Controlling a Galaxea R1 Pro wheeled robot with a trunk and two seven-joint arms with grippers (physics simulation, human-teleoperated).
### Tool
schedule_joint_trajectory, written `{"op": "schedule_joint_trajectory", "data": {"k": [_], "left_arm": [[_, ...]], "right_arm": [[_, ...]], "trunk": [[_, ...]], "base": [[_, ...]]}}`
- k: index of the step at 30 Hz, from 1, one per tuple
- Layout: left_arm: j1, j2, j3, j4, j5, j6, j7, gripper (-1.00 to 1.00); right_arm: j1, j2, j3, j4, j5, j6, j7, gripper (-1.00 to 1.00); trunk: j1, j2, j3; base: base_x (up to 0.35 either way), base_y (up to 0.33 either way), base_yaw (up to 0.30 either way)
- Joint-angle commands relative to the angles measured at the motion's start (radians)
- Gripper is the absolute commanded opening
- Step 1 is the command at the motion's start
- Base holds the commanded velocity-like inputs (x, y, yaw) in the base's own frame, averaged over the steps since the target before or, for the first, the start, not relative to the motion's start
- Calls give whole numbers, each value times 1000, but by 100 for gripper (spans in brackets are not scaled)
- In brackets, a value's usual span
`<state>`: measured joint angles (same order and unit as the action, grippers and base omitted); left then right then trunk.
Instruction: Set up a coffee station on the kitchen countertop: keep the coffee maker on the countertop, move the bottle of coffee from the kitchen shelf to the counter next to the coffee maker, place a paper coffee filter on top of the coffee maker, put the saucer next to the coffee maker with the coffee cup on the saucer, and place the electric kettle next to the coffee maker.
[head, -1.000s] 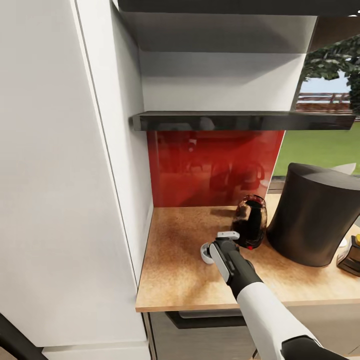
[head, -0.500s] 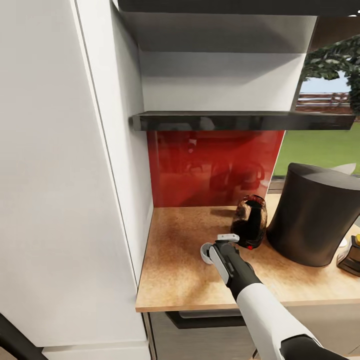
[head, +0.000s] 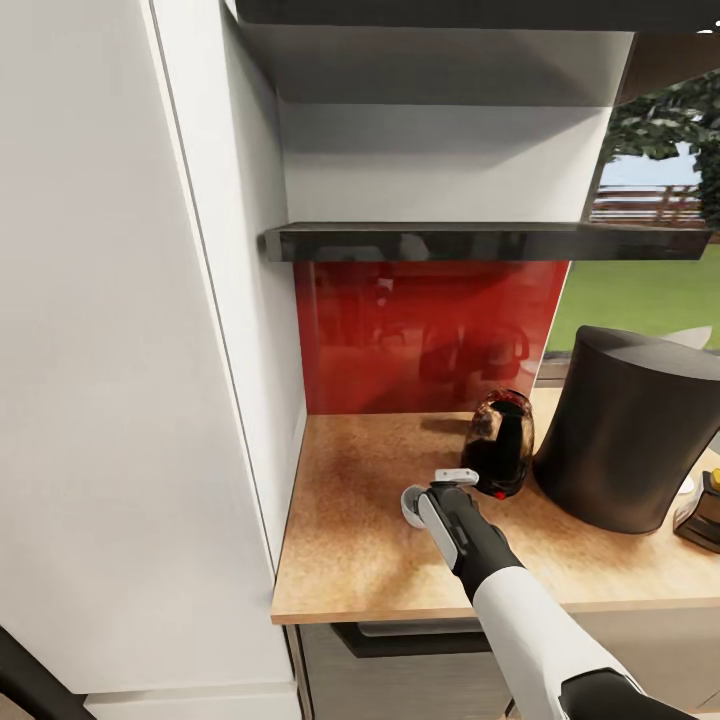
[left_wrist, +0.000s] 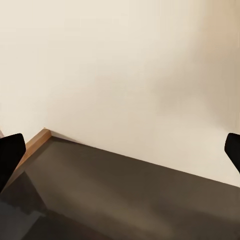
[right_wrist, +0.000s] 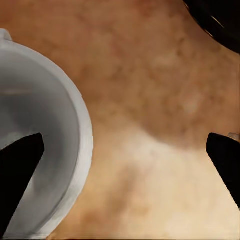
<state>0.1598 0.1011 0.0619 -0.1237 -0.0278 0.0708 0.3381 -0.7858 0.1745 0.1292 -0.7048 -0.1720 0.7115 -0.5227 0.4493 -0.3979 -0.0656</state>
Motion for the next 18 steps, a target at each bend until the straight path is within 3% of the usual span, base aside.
{"op": "schedule_joint_trajectory", "data": {"k": [1, 18], "left_arm": [[1, 0, 6, -5, -3, 7, 1, 100], [1, 0, 6, -5, -3, 7, 1, 100]], "right_arm": [[-1, 0, 3, -1, -11, 2, -10, -100], [-1, 0, 4, -2, -11, 2, -10, -100]], "trunk": [[1, -2, -2], [1, -2, -2]], "base": [[0, 0, 0], [0, 0, 0]]}}
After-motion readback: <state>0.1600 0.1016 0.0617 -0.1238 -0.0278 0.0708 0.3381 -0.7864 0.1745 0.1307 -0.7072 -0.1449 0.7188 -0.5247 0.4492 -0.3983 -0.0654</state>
